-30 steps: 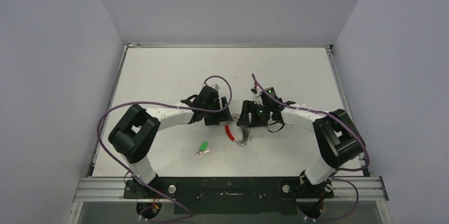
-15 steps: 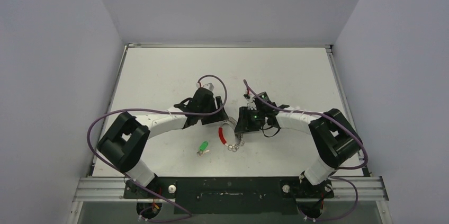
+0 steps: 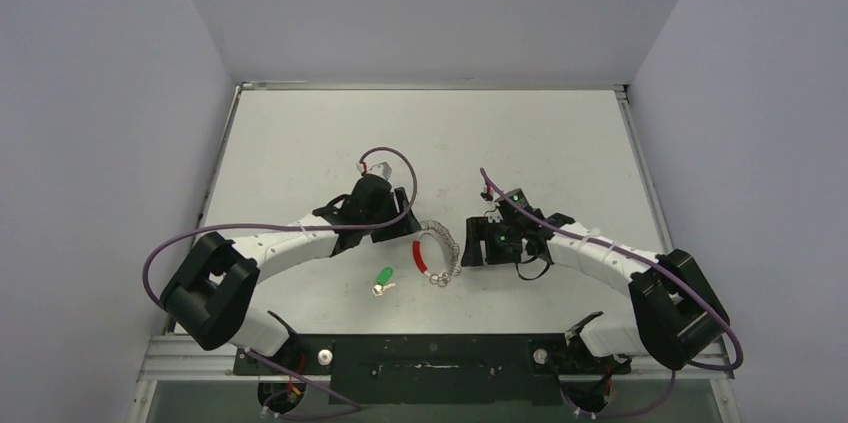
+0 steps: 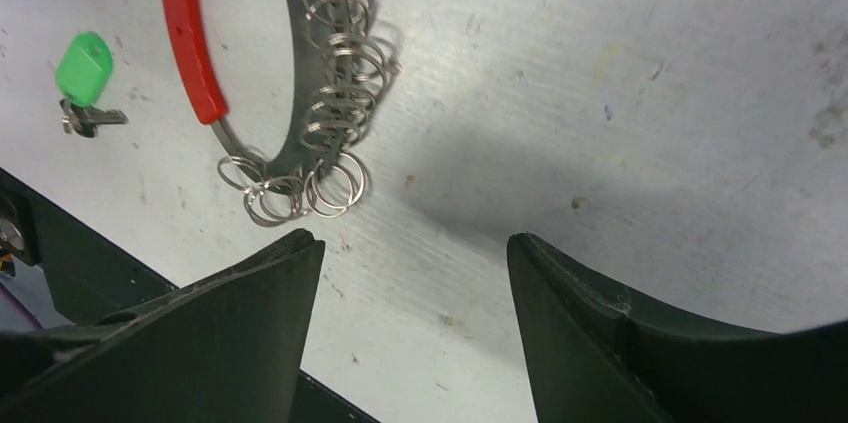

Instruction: Put the keys on the keyring

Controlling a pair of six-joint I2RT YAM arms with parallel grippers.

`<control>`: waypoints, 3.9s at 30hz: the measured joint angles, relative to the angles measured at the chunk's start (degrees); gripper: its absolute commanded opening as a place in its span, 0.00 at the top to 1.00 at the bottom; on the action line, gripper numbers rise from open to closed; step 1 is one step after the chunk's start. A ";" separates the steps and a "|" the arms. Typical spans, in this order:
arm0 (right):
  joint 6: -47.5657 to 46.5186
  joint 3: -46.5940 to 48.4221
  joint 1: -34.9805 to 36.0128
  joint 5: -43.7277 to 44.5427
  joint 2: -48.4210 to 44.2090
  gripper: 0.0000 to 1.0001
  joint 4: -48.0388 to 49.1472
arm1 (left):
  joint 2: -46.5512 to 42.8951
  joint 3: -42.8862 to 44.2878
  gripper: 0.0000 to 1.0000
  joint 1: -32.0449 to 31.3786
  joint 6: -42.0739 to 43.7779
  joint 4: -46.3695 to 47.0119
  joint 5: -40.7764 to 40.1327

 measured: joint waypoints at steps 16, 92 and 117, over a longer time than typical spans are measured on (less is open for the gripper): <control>2.93 -1.07 4.74 0.59 3.13 0.44 4.50 | 3.74 -6.43 0.59 -12.28 -8.76 6.88 -0.52; -3.96 5.92 21.16 24.70 4.66 0.65 -12.33 | -8.46 -15.65 0.59 -15.17 -10.73 9.84 -8.13; -6.32 12.90 19.34 33.40 3.45 0.64 -11.98 | -8.07 -15.56 0.59 -14.91 -10.54 8.70 -7.96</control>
